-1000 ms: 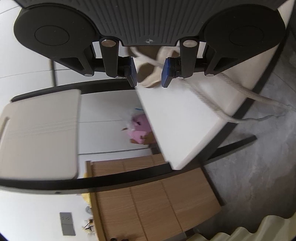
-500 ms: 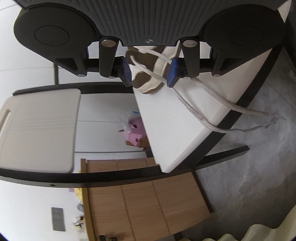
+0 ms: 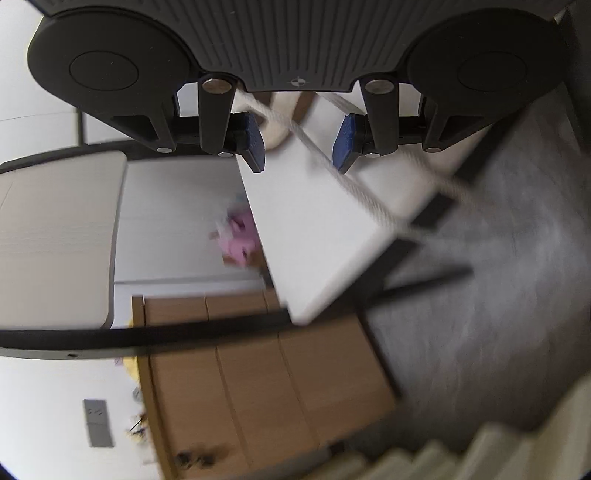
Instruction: Lace up shoes with both hands
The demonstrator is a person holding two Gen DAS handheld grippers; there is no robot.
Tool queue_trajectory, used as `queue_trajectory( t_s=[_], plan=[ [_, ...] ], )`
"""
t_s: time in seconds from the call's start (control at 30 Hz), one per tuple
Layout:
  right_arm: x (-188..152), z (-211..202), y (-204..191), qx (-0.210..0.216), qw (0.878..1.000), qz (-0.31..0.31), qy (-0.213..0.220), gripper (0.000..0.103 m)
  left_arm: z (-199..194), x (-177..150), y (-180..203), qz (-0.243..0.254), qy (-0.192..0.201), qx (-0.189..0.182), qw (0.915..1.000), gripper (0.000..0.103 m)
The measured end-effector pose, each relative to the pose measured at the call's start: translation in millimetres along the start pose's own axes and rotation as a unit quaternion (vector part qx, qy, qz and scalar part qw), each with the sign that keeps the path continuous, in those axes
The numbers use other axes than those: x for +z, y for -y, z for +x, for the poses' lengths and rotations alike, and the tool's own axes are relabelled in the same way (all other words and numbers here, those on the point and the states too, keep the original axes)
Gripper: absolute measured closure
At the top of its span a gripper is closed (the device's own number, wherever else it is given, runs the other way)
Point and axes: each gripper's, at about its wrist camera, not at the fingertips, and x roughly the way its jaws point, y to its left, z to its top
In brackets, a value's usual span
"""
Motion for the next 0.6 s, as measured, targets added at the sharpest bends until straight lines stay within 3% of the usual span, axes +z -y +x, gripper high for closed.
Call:
queue_trajectory(
  t_s=[0.1,0.17,0.23,0.33,0.47,0.53,0.6],
  plan=[
    [0,-1,-1,0.002,1.0,-0.001,0.004,0.001,-3,2,3,0.015,0.022,0.002,0.9996,0.092],
    [-1,-2,-2,0.003,1.0,-0.001,0.005,0.001,-6,1,7,0.03,0.028,-0.002,0.9992,0.1],
    [-1,-4,-3,0.002,1.0,-0.004,0.01,0.001,-7,-2,16,0.05,0.021,-0.029,0.9981,0.1],
    [5,-11,-4,0.0,1.0,-0.001,0.024,0.001,-10,-12,38,0.122,0.007,-0.064,0.9905,0.1],
    [22,-33,-7,0.01,0.998,-0.003,0.066,0.001,-10,-32,62,0.184,-0.054,-0.143,0.9709,0.1],
    [30,-43,-8,0.016,0.997,0.005,0.081,0.001,-10,-47,74,0.233,-0.078,-0.156,0.9567,0.1],
    [39,-48,-7,0.035,0.996,0.022,0.081,0.001,-9,-59,78,0.251,-0.101,-0.162,0.949,0.1]
  ],
)
